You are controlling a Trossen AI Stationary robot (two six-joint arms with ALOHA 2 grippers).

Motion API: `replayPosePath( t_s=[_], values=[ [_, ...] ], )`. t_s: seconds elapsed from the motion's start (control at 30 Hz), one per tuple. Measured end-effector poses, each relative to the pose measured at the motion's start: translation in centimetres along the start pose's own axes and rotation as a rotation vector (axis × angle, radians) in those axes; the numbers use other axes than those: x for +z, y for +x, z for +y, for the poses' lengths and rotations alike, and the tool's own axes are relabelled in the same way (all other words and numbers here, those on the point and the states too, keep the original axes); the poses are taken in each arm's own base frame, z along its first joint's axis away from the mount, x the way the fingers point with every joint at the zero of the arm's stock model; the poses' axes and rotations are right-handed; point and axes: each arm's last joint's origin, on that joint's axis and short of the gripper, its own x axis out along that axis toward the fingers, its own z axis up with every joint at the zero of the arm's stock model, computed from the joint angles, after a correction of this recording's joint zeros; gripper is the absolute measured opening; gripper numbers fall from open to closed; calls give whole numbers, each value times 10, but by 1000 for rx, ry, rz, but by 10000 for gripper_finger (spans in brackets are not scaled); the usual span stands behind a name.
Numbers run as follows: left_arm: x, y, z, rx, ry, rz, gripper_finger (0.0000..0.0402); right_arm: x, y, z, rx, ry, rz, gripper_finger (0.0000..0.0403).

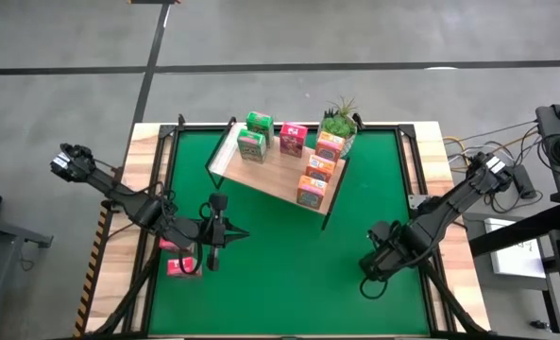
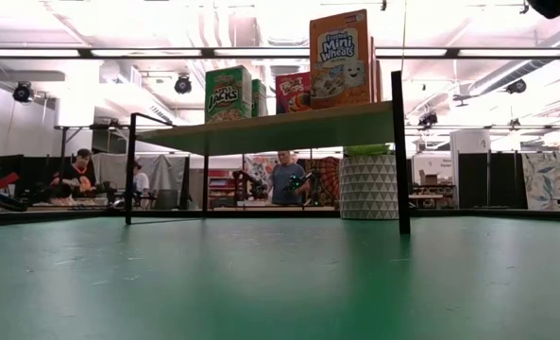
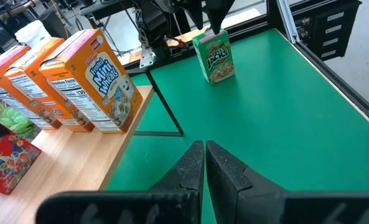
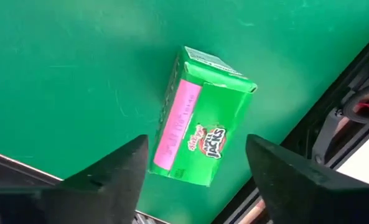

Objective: Stack cereal on shelf
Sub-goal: Put the green cereal box aligned with the other green cereal boxes on the shelf

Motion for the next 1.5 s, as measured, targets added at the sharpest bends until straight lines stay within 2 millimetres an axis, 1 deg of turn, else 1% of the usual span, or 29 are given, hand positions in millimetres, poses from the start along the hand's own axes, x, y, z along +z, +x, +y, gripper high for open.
replayPosePath(
  t_s=[0.1, 0.2, 0.3, 0.43, 0.6, 0.8, 1.07, 1.23, 1.5],
  values=[
    [0, 0, 0, 0, 0, 0, 0, -2, 5, 2, 23, -9, -3, 279],
    [0, 0, 0, 0, 0, 0, 0, -1, 14, 1, 23, -4, -7, 286],
    [0, 0, 0, 0, 0, 0, 0, 0, 21, -2, 1, 15, -6, 285],
    [0, 0, 0, 0, 0, 0, 0, 1, 27, -5, -27, 39, -1, 271],
    [0, 0, 0, 0, -1, -1, 0, 0, 21, -1, 9, 26, -14, 257],
    [0, 0, 0, 11, -1, -1, 0, 0, 8, 5, 61, 20, -52, 267],
    [0, 0, 1, 17, -1, 0, 0, -1, -3, 1, 12, 36, -51, 268],
    [0, 0, 1, 18, -1, 0, 0, 0, -2, -1, -8, 33, -56, 265],
    [0, 0, 1, 18, -1, 0, 0, -1, 10, 3, 15, 2, -54, 265]
  ],
)
